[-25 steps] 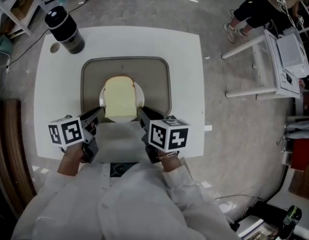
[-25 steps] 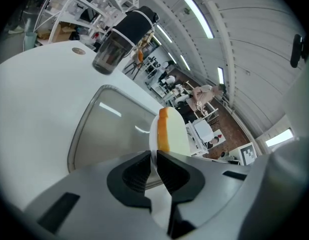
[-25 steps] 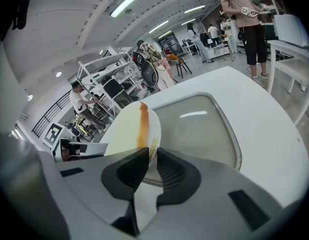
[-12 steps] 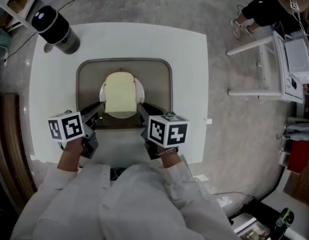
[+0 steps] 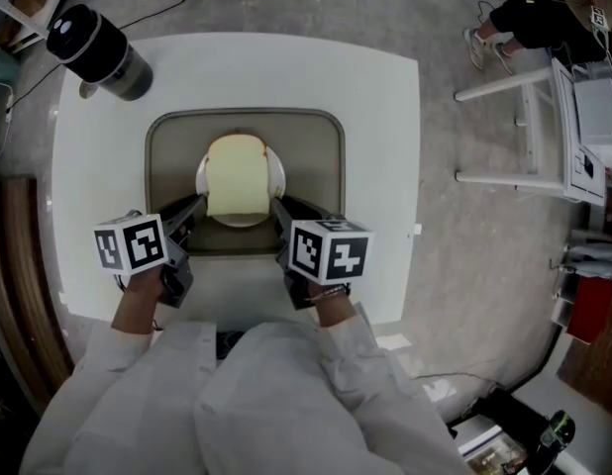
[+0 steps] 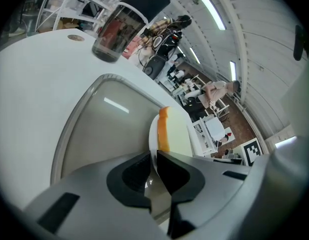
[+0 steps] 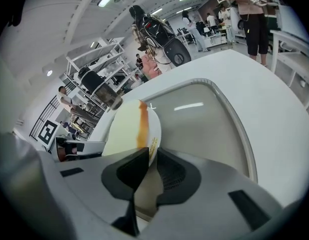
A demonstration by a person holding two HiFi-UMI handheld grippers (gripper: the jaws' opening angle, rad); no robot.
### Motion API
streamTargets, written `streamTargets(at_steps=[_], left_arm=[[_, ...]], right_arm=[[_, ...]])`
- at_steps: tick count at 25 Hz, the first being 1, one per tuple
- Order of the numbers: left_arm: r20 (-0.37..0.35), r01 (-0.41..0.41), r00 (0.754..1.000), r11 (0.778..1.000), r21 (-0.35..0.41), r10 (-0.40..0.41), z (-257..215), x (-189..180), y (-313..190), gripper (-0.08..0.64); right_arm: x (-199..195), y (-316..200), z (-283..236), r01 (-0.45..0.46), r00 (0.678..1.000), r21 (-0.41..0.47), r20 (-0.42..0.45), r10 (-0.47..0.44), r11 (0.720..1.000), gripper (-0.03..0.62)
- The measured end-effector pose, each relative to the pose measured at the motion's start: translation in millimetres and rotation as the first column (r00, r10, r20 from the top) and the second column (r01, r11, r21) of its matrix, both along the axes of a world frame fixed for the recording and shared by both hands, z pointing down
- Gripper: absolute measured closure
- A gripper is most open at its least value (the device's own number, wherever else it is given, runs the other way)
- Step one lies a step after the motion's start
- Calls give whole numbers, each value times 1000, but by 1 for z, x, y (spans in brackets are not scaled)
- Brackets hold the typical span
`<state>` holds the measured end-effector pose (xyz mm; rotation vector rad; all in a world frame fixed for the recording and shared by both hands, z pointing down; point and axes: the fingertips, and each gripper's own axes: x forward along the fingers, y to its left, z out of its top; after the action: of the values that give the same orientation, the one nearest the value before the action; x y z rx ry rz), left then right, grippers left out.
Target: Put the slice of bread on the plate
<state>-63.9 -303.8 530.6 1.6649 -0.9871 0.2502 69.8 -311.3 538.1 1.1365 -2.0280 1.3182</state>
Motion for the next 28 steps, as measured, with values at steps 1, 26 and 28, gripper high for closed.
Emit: streamTargets(at_steps=[1, 26, 28], left_arm=[[-2, 1, 1000, 1000, 0, -1, 1, 0, -1, 517], [121, -13, 993, 999, 35, 9, -1, -4, -2, 515], [148, -22, 989, 999, 44, 16, 0, -6, -2, 515]], right_arm=[[0, -1, 0, -2, 1000, 0, 1, 2, 1000, 534], [3, -3, -2, -36, 999, 13, -9, 36, 999, 534], [4, -3, -1, -48, 999, 14, -20, 48, 999, 534]])
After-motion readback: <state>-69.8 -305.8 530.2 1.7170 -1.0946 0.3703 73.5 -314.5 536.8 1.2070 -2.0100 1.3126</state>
